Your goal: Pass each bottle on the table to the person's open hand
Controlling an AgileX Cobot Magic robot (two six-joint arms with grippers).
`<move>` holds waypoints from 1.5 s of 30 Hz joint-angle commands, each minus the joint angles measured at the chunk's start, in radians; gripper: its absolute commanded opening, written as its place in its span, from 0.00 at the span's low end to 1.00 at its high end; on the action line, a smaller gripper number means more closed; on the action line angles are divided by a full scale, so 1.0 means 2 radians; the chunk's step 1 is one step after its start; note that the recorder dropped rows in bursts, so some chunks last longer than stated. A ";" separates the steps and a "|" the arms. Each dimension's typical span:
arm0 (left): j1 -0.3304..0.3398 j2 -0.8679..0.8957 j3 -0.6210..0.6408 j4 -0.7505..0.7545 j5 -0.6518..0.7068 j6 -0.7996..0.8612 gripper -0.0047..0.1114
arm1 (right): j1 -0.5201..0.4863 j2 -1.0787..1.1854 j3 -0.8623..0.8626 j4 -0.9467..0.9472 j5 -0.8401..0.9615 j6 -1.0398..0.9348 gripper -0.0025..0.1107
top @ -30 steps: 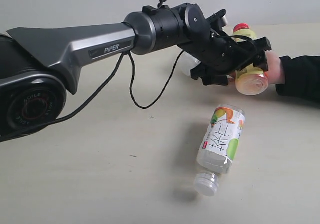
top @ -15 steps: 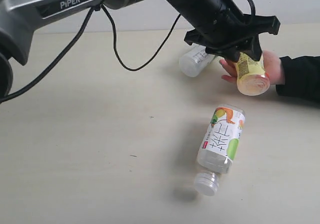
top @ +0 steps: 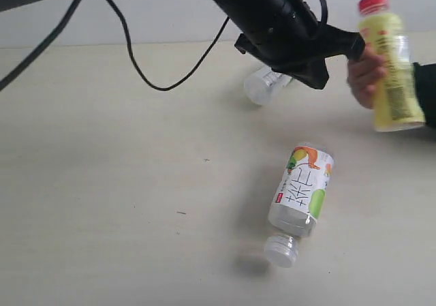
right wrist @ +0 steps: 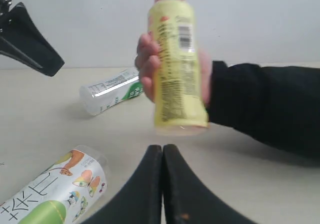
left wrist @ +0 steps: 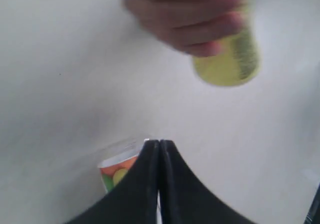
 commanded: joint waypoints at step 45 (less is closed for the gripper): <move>0.000 -0.846 0.922 -0.058 -0.486 0.127 0.04 | -0.003 -0.003 0.002 0.045 -0.290 0.221 0.02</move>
